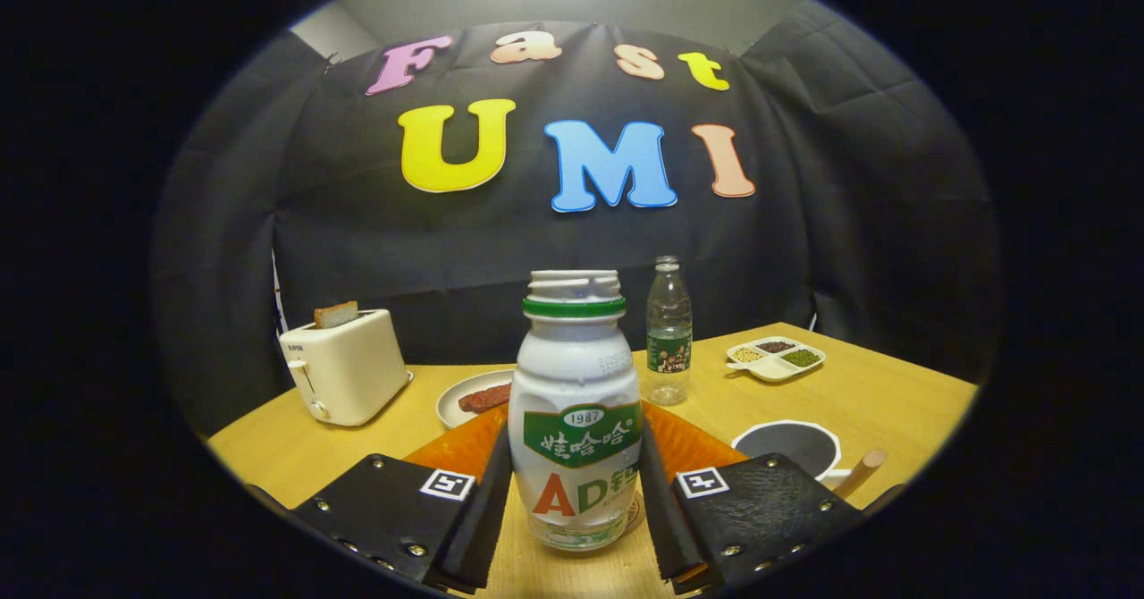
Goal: Take the bottle from table, then pour the juice into the cup, finally place the bottle on the coaster
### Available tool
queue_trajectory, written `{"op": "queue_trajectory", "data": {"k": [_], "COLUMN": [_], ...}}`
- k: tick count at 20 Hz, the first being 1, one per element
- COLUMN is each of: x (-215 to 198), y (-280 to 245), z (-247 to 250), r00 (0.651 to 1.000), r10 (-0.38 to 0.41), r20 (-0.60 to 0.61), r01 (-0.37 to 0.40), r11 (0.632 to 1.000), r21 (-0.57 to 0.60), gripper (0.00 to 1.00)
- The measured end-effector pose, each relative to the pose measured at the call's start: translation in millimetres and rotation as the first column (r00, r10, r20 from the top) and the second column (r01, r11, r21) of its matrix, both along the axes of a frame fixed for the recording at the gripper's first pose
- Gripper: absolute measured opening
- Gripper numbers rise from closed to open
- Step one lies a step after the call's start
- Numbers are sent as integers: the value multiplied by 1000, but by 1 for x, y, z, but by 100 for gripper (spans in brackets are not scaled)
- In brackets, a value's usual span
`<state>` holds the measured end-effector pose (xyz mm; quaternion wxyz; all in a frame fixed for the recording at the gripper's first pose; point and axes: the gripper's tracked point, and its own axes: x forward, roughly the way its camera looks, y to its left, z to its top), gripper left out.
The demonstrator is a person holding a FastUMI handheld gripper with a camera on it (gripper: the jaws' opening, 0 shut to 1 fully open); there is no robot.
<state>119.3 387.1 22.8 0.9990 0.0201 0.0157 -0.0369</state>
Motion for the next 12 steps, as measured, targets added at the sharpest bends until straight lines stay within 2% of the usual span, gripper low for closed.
{"op": "queue_trajectory", "data": {"k": [5, 9, 12], "x": [16, 27, 35], "y": [5, 10, 3], "z": [3, -15, -18], "r00": [999, 999, 1000], "r10": [9, 41, 29], "r20": [31, -4, 8], "r01": [-6, -41, -28], "r11": [995, 997, 999], "r21": [-95, -68, -46], "gripper": [67, 68, 68]}}
